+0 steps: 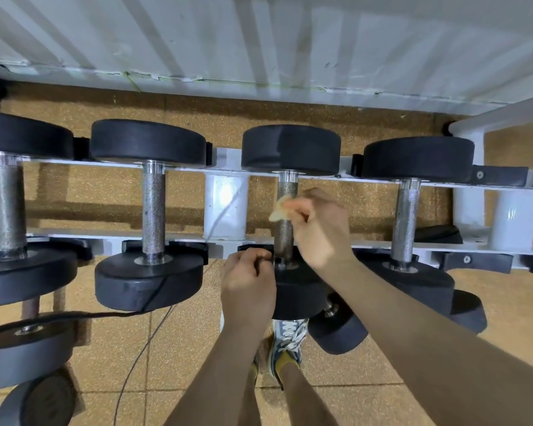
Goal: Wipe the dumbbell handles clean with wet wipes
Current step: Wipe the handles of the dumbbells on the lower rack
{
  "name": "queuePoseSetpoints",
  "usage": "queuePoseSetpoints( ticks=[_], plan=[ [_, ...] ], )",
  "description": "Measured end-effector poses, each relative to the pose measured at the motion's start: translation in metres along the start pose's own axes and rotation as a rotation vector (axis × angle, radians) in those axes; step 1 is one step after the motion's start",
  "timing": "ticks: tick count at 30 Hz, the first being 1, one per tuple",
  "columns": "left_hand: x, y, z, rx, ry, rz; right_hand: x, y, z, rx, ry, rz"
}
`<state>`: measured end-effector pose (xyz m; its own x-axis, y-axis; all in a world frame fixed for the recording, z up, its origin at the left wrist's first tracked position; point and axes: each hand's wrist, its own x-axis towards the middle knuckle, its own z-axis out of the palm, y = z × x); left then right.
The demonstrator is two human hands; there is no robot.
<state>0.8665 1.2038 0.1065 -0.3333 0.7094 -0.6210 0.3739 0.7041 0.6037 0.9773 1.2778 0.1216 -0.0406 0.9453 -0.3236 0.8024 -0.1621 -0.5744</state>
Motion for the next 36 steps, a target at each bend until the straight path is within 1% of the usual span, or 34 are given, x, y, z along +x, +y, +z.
queuePoseSetpoints(
  ticks=[2,3,6,8,9,11,14,16,18,22,25,28,30,33,35,36],
  plan=[
    [0.001,0.0,0.0,0.061,0.006,0.025,-0.018,0.005,0.013,-0.016,-0.063,-0.125],
    [0.002,0.0,-0.001,0.099,-0.007,0.032,-0.027,0.006,0.015,-0.022,-0.124,-0.143],
    [0.007,-0.001,-0.004,0.188,-0.077,0.07,-0.023,0.003,0.014,-0.226,-0.393,-0.065],
    [0.008,-0.001,-0.007,0.221,-0.087,0.11,-0.017,0.004,0.006,-0.25,-0.49,0.05],
    [0.008,0.0,-0.009,0.218,-0.074,0.137,-0.014,0.007,0.002,-0.239,-0.504,0.12],
    [0.004,0.002,-0.007,0.227,-0.053,0.188,-0.013,0.018,-0.006,-0.22,-0.476,0.24],
    [-0.004,0.002,0.0,0.263,-0.018,0.293,-0.006,0.026,0.004,-0.15,-0.41,0.373],
    [-0.005,0.0,0.005,0.232,0.033,0.308,-0.001,0.024,0.014,-0.08,-0.429,0.441],
    [-0.004,-0.002,0.006,0.22,0.02,0.277,-0.001,0.024,0.017,-0.075,-0.46,0.417],
    [-0.002,-0.005,0.001,0.171,0.003,0.271,-0.019,0.025,-0.006,-0.019,-0.448,0.316],
    [-0.002,-0.007,0.0,0.157,-0.027,0.265,-0.028,0.016,-0.008,0.017,-0.497,0.238],
    [-0.003,-0.006,-0.005,0.103,-0.031,0.275,-0.027,0.009,-0.005,0.08,-0.561,0.217],
    [-0.002,-0.009,-0.011,0.07,-0.036,0.26,-0.024,0.002,-0.002,0.045,-0.567,0.188],
    [0.002,-0.015,-0.017,0.048,-0.073,0.218,-0.032,-0.007,0.007,-0.044,-0.562,0.057],
    [0.001,-0.016,-0.021,0.061,-0.1,0.232,-0.042,-0.007,0.009,-0.116,-0.532,-0.014],
    [0.001,-0.016,-0.023,0.08,-0.12,0.239,-0.046,-0.004,0.005,-0.132,-0.505,-0.013]
  ],
)
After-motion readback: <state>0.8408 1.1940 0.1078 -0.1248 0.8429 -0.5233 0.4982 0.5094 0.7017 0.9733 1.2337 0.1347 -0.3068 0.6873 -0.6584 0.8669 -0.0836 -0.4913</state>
